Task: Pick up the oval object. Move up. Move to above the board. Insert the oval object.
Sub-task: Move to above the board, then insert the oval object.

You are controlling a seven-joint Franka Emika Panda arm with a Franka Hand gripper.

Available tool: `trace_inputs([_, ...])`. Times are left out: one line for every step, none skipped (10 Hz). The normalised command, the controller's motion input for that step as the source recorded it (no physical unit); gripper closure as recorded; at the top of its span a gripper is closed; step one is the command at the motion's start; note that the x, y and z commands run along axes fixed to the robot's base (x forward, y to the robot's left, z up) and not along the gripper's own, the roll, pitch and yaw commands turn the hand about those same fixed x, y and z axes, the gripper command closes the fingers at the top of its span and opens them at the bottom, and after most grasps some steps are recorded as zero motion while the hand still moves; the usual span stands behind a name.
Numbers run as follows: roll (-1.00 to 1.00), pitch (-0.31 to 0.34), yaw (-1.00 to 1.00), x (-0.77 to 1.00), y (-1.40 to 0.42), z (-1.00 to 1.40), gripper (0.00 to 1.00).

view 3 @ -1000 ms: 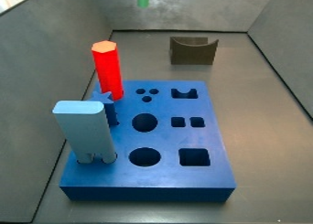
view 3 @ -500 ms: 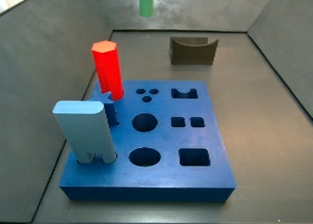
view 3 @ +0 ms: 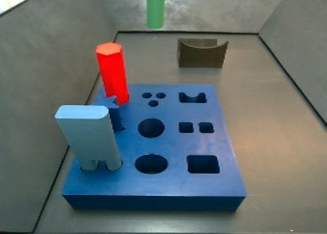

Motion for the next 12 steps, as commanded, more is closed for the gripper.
trace_inputs([0.0,0.142,0.01,0.18,-1.0,0.16,1.0])
trace_inputs([0.01,0.139,0.0,0.18,-0.8,0.13,1.0])
trace_inputs([0.02,0.131,0.01,0.16,-0.61,0.11,1.0])
trace_inputs([0.02,0.117,0.01,0.12,-0.38,0.07,1.0])
trace_inputs([0.03,0.089,0.01,0.08,-0.2,0.04,1.0])
trace_inputs([0.0,0.0,0.0,0.11,0.0,-0.04,1.0])
trace_inputs([0.0,0.0,-0.43,0.35,-0.28,-0.22,1.0])
trace_inputs([0.0,-0.01,-0.86,0.03,-0.32,-0.35,1.0])
trace_inputs([0.0,-0.003,-0.91,0.0,-0.27,-0.32,1.0])
trace_inputs([0.0,-0.01,-0.92,0.0,-0.26,-0.31,1.0])
trace_inputs([0.0,-0.011,-0.93,0.0,-0.24,-0.31,1.0])
trace_inputs([0.0,-0.006,-0.95,0.0,-0.23,-0.3,1.0])
